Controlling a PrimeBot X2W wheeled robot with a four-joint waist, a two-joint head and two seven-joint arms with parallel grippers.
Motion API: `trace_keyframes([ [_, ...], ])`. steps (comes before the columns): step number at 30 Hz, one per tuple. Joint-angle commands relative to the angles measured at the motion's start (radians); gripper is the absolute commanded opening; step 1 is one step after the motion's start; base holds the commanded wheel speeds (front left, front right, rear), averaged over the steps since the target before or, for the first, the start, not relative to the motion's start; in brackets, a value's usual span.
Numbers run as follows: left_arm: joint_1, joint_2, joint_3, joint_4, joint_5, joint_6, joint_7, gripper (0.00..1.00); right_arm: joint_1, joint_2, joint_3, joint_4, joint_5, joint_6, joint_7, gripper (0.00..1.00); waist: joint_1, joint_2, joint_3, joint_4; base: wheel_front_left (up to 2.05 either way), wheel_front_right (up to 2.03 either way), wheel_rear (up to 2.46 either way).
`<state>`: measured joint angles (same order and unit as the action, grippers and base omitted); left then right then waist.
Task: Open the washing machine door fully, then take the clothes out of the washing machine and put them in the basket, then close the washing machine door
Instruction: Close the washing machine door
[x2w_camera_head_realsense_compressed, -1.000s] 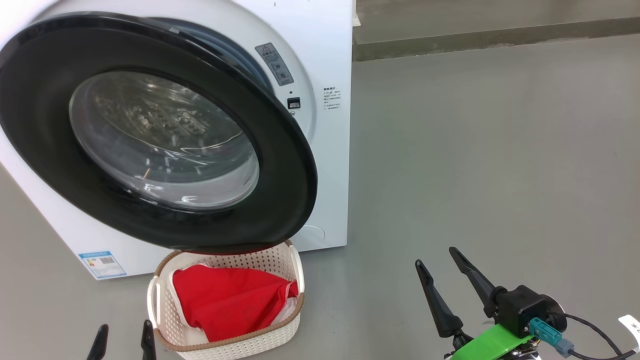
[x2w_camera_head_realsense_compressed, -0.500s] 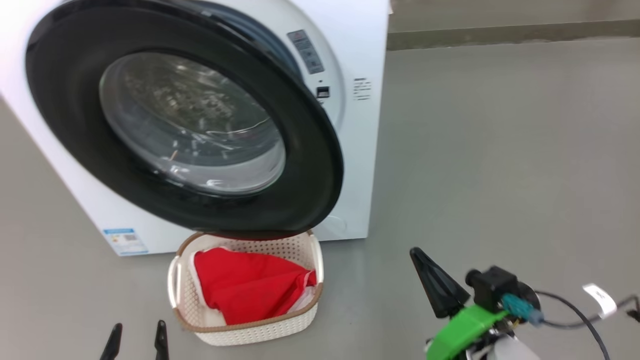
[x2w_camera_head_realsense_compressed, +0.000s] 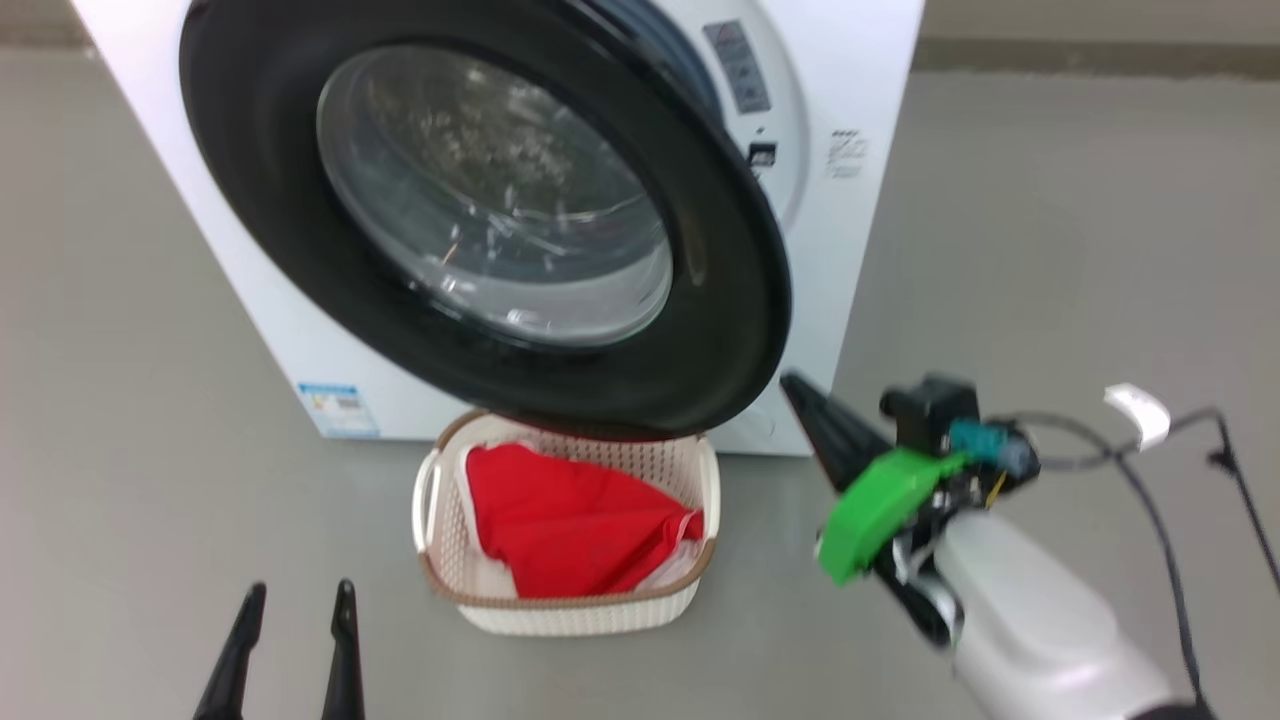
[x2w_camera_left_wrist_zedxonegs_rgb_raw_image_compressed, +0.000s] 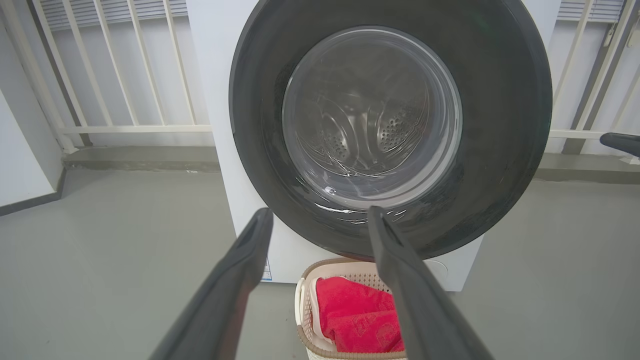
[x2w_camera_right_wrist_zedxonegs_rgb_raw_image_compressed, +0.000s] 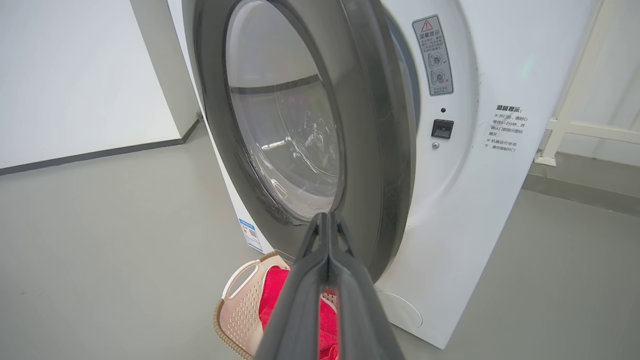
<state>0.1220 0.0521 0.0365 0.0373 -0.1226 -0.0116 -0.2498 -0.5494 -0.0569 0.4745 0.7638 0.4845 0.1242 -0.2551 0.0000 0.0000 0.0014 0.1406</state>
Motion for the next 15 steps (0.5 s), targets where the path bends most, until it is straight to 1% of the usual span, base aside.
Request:
trace_keyframes([
  [1, -0.058, 0.003, 0.03, -0.025, 0.011, -0.011, -0.012, 1.0, -0.068, 0.007, 0.022, 0.005, 0.014, 0.007, -0.007, 0.0, 0.0, 0.0, 0.055, 0.039, 0.0, 0.0, 0.0],
  [5, -0.09, 0.002, 0.024, -0.028, 0.011, -0.007, -0.012, 1.0, -0.178, 0.007, 0.037, 0.059, 0.024, 0.007, -0.007, 0.0, 0.0, 0.0, 0.112, 0.058, 0.0, 0.0, 0.0],
  [6, -0.09, 0.002, 0.024, -0.028, 0.011, -0.007, -0.012, 1.0, -0.178, 0.007, 0.037, 0.059, 0.024, 0.007, -0.007, 0.0, 0.0, 0.0, 0.112, 0.058, 0.0, 0.0, 0.0],
  [10, -0.12, 0.0, 0.013, -0.027, 0.006, -0.006, -0.012, 1.0, -0.276, 0.007, 0.04, 0.103, 0.023, 0.007, -0.007, 0.0, 0.0, 0.0, 0.164, 0.074, 0.0, 0.0, 0.0],
  [15, -0.164, -0.001, -0.012, -0.021, 0.003, -0.008, -0.012, 1.0, -0.376, -0.001, 0.032, 0.142, 0.002, 0.007, -0.007, 0.0, 0.0, 0.0, 0.223, 0.098, 0.0, 0.0, 0.0],
])
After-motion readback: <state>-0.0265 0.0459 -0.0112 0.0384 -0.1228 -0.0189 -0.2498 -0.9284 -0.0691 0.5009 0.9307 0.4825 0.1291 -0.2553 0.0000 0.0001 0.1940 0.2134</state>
